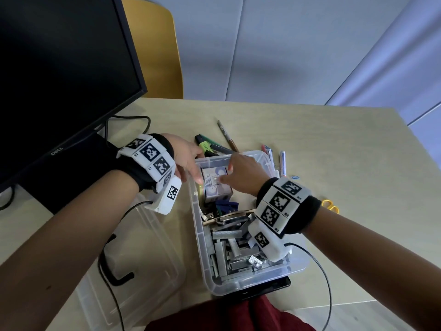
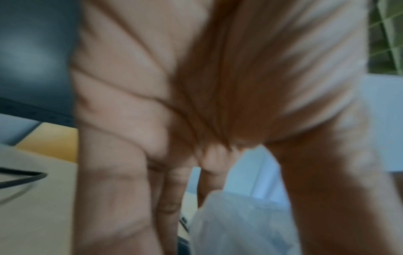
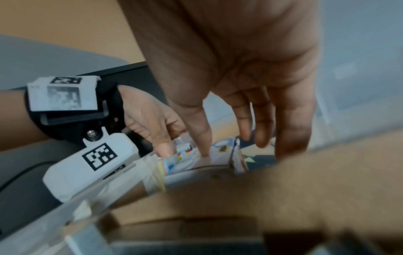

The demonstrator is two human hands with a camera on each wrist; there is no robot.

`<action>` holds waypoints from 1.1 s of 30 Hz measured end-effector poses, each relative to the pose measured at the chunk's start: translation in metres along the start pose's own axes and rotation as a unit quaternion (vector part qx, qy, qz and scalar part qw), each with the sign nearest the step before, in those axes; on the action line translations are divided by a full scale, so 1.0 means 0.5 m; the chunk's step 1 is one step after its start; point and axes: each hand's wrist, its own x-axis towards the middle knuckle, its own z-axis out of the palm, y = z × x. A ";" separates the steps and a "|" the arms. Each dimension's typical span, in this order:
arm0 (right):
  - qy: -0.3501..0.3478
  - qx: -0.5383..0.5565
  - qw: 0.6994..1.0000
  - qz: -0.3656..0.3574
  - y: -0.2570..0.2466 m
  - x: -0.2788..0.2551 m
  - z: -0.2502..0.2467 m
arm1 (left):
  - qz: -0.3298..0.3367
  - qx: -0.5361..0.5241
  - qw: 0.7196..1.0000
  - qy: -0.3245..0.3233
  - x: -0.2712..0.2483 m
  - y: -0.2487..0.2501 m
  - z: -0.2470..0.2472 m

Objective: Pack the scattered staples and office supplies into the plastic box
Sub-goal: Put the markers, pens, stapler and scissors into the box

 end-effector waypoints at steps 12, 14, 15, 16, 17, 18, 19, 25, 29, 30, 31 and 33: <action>-0.113 0.077 0.991 0.006 0.005 0.006 0.011 | -0.031 0.279 0.946 0.160 0.038 0.035 0.059; -0.115 0.082 0.990 0.010 0.006 0.010 0.013 | -0.026 0.270 0.951 0.149 0.034 0.037 0.056; -0.120 0.082 0.989 0.013 0.007 0.012 0.013 | -0.021 0.265 0.953 0.144 0.034 0.038 0.056; -0.126 0.079 0.989 0.016 0.007 0.015 0.014 | -0.022 0.264 0.954 0.139 0.034 0.038 0.057; -0.132 0.076 0.988 0.021 0.006 0.018 0.014 | -0.021 0.262 0.955 0.139 0.036 0.036 0.058; -0.137 0.073 0.988 0.023 0.005 0.022 0.015 | -0.024 0.261 0.954 0.142 0.036 0.036 0.058; -0.140 0.069 0.987 0.026 0.004 0.024 0.016 | -0.027 0.261 0.954 0.147 0.037 0.036 0.060; -0.174 0.142 0.974 0.031 0.021 0.017 -0.003 | -0.043 0.292 0.946 0.137 0.019 0.051 0.058; -0.145 0.265 0.953 0.011 0.049 0.001 -0.070 | -0.021 0.316 0.939 0.132 -0.003 0.098 0.041; -0.120 0.282 0.952 0.001 0.061 -0.001 -0.094 | -0.004 0.307 0.940 0.147 -0.005 0.113 0.040; -0.092 0.292 0.952 -0.009 0.074 -0.002 -0.118 | 0.018 0.298 0.940 0.165 -0.004 0.131 0.040; -0.041 0.306 0.951 -0.013 0.106 -0.002 -0.161 | 0.055 0.289 0.937 0.188 0.010 0.163 0.046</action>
